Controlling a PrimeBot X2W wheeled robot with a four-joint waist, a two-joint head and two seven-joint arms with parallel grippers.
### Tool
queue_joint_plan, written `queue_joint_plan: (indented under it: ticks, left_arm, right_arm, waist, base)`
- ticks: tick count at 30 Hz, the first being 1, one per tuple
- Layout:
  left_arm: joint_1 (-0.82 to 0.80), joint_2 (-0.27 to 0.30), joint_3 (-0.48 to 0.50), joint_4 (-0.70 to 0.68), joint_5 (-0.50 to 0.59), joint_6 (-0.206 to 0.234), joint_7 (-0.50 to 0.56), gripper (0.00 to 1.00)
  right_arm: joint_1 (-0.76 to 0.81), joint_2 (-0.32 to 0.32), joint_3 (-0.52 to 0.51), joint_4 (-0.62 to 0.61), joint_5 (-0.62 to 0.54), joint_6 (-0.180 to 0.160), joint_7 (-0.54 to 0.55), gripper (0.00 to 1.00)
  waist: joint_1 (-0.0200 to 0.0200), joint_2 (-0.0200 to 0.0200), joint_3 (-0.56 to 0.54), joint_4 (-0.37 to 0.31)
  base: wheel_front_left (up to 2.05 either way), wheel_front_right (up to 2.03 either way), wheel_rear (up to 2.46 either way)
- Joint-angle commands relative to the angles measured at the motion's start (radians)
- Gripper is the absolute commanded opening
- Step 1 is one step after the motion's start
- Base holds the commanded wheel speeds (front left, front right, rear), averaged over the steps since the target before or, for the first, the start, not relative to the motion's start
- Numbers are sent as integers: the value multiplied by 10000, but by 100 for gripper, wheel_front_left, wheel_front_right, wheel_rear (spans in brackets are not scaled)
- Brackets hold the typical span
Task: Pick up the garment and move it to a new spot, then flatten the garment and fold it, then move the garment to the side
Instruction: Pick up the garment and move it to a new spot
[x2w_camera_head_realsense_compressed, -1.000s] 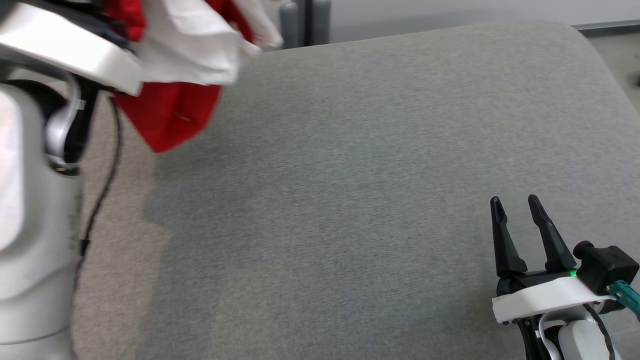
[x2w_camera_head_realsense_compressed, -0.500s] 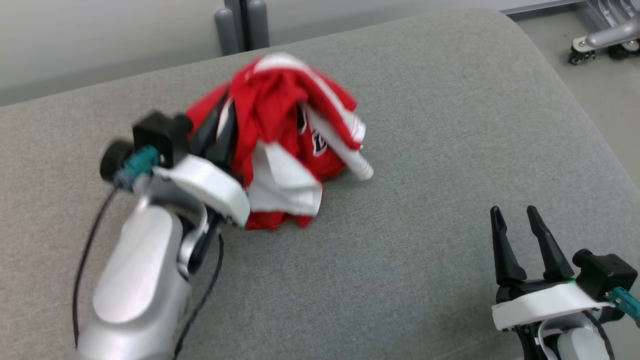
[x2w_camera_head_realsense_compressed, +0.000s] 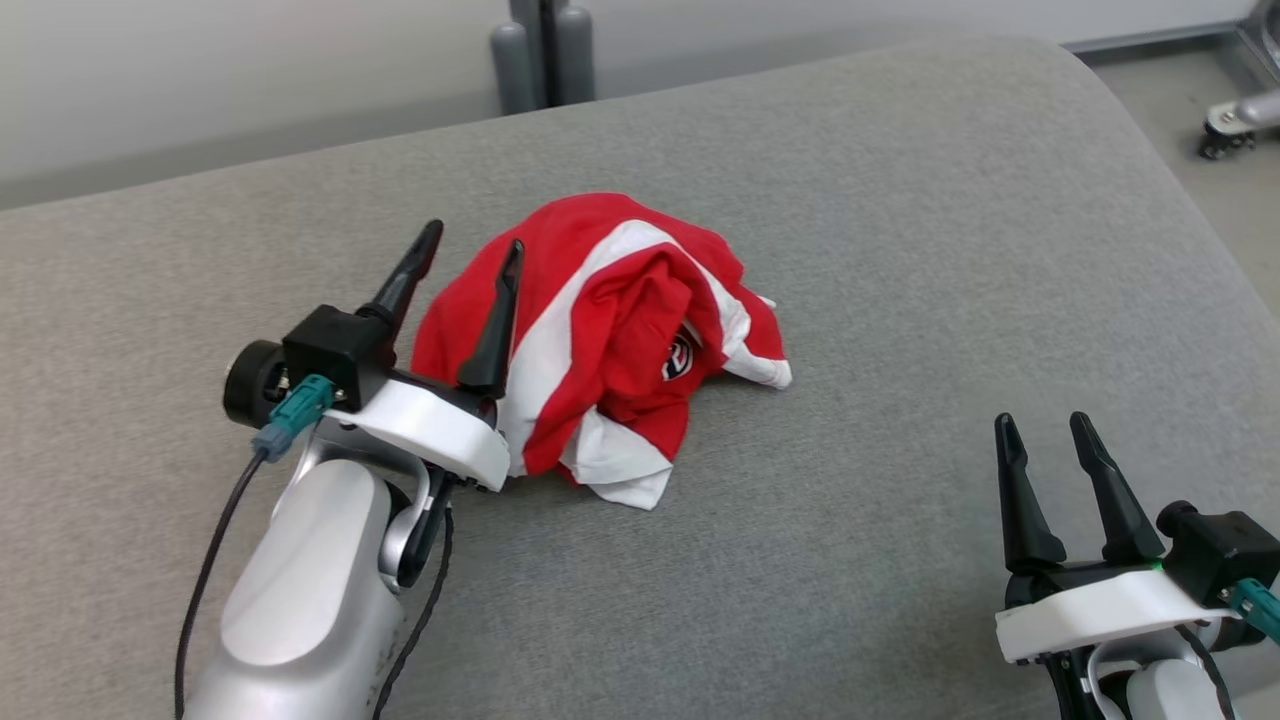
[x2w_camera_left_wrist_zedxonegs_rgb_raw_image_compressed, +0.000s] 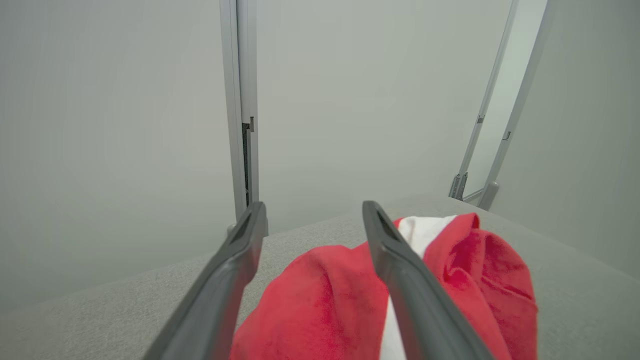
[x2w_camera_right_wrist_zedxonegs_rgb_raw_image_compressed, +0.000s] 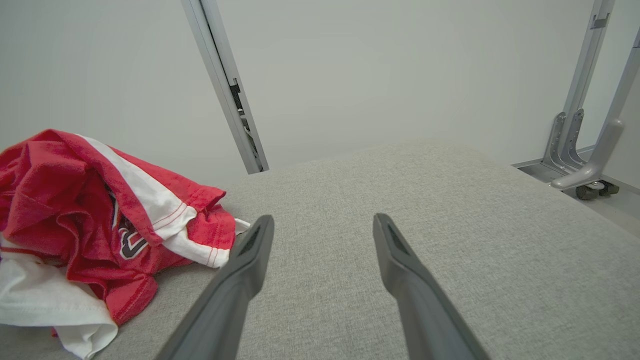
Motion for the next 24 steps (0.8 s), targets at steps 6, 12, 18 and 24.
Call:
queue_joint_plan:
  ticks: [6,12,18,24]
  left_arm:
    - [906,236,884,-1467,359,229,-72,100]
    - [2267,463,1846,-2549,548,256,-60,100]
    - [3760,588,2614,-3169,722,302,-62,100]
    - [4799,525,3230,-3529,764,391,-62,100]
  right_arm:
    - [253,-45,-128,-220,-274,19,-53,100]
    - [507,-48,-182,-437,-410,19,-53,100]
    - [831,-89,-283,-490,-494,19,-53,100]
    - [999,-126,-294,-466,-518,19,-53,100]
  waist:
    - [0,0,-558,883]
    - [0,0,-945,1430]
    - [0,0,-1342,1950]
    - [0,0,-1517,2294]
  base:
    - [0,0,0]
    - [0,0,0]
    - [0,0,0]
    - [0,0,0]
